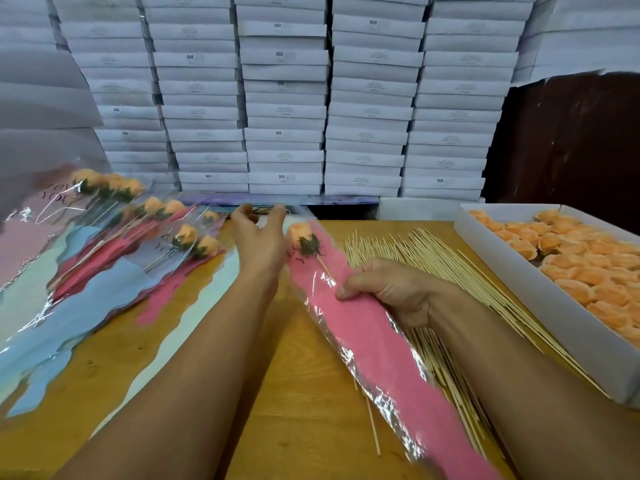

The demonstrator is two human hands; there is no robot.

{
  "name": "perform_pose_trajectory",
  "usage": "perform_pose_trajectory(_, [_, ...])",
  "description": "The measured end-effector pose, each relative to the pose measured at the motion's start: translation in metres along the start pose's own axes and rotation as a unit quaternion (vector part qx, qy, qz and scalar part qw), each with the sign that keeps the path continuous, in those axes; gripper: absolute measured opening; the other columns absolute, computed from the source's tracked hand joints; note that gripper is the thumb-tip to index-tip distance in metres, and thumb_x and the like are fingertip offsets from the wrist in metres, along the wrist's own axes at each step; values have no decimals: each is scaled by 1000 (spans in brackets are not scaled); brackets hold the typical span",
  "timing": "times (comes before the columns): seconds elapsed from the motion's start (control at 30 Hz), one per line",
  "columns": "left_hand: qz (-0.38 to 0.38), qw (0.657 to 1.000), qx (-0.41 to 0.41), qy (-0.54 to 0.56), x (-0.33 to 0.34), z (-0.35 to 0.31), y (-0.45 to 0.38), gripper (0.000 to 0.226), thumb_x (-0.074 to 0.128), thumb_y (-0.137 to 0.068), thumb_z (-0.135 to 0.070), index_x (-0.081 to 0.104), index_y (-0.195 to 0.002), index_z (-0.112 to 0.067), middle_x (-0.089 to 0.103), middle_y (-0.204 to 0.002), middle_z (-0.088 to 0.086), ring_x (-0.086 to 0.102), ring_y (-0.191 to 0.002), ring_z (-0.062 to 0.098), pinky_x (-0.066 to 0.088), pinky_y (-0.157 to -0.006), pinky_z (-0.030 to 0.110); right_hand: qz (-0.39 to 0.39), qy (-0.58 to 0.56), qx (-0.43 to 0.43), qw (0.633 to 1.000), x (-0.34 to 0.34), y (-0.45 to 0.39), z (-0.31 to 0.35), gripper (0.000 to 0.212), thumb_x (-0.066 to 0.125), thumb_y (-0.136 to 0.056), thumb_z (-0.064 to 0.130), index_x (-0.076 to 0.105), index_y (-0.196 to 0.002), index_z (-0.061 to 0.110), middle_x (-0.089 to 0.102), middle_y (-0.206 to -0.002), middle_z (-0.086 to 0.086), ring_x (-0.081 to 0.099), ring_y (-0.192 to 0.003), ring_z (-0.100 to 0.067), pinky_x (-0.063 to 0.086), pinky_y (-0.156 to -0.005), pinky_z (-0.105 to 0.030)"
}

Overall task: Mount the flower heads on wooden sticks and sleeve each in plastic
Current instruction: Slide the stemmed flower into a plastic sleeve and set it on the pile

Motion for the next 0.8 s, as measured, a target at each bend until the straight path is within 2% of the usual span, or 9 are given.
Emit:
perform_pose_trajectory(0.07, [10, 991, 28, -127, 9, -6, 4, 68, 65, -92, -36, 33, -147, -12, 40, -148, 11, 40, -135, 29, 38, -109, 46, -16, -13, -5, 1000, -1, -1, 1, 6, 68, -89, 4, 71, -90, -1, 75, -79, -13, 73, -67, -22, 61, -63, -30])
perform_pose_trajectory(0.13, [36, 974, 35, -222, 20, -12, 9, 71, 66, -88, -29, 33, -146, -7, 32, -152, 14, 33, -138, 31, 35, -111, 50, -27, -28, -13, 999, -2, -2, 1, 10, 69, -90, 5, 72, -93, -4, 75, -81, -14, 73, -67, -22, 61, -64, -31])
perform_pose_trajectory(0.37, [134, 906, 50, -399, 47, -33, 17, 80, 62, -91, -41, 24, -151, -3, 9, -163, 18, 5, -151, 33, 20, -118, 49, -111, -61, -51, 991, -10, -5, 2, 13, 69, -92, 5, 72, -96, -7, 74, -86, -17, 70, -73, -26, 57, -87, -45])
perform_pose_trajectory(0.43, [168, 876, 64, -448, 51, -41, 22, 80, 57, -95, -48, 25, -150, -1, 14, -161, 20, 12, -149, 36, 23, -116, 48, -145, -64, -59, 986, -13, -5, 2, 13, 69, -92, 7, 72, -95, -5, 74, -81, -14, 69, -67, -23, 59, -76, -42])
perform_pose_trajectory(0.5, [226, 825, 97, -508, 54, -53, 34, 69, 50, -99, -48, 35, -144, 1, 32, -151, 21, 28, -140, 38, 31, -109, 44, -176, -72, -69, 979, -16, -5, 3, 10, 68, -93, 7, 71, -88, -1, 71, -68, -9, 65, -52, -16, 54, -47, -29])
perform_pose_trajectory(0.57, [289, 788, 135, -527, 50, -61, 53, 40, 47, -102, -42, 56, -114, -5, 56, -118, 13, 51, -114, 33, 43, -87, 29, -206, -83, -80, 972, -21, -6, 3, 11, 67, -94, 7, 69, -88, -1, 68, -60, -5, 60, -42, -12, 43, -34, -21])
perform_pose_trajectory(0.63, [312, 794, 128, -507, 37, -62, 70, 33, 52, -101, -42, 49, -80, -17, 52, -79, -3, 55, -75, 17, 39, -57, 15, -226, -97, -90, 965, -26, -6, 2, 10, 67, -95, 8, 69, -92, -2, 70, -60, -5, 61, -42, -12, 43, -33, -21])
perform_pose_trajectory(0.67, [321, 809, 93, -484, 29, -57, 76, 34, 57, -98, -44, 44, -78, -19, 52, -74, -4, 54, -66, 12, 43, -54, 17, -237, -107, -96, 961, -29, -6, 2, 10, 67, -95, 8, 69, -95, -2, 71, -62, -5, 62, -43, -13, 44, -34, -21])
perform_pose_trajectory(0.8, [338, 889, -97, -293, 1, -33, 102, 39, 76, -88, -27, 55, -115, -9, 68, -86, 9, 69, -66, 19, 58, -57, 31, -277, -132, -112, 945, -35, -10, 1, 7, 66, -95, 6, 69, -94, -1, 73, -63, -5, 66, -47, -13, 46, -37, -22])
Point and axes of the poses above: each hand's wrist, its own y-axis away from the middle knuckle, its own x-axis out of the palm, z = x × y, the point moved 4 cm from there along -y, towards the middle knuckle
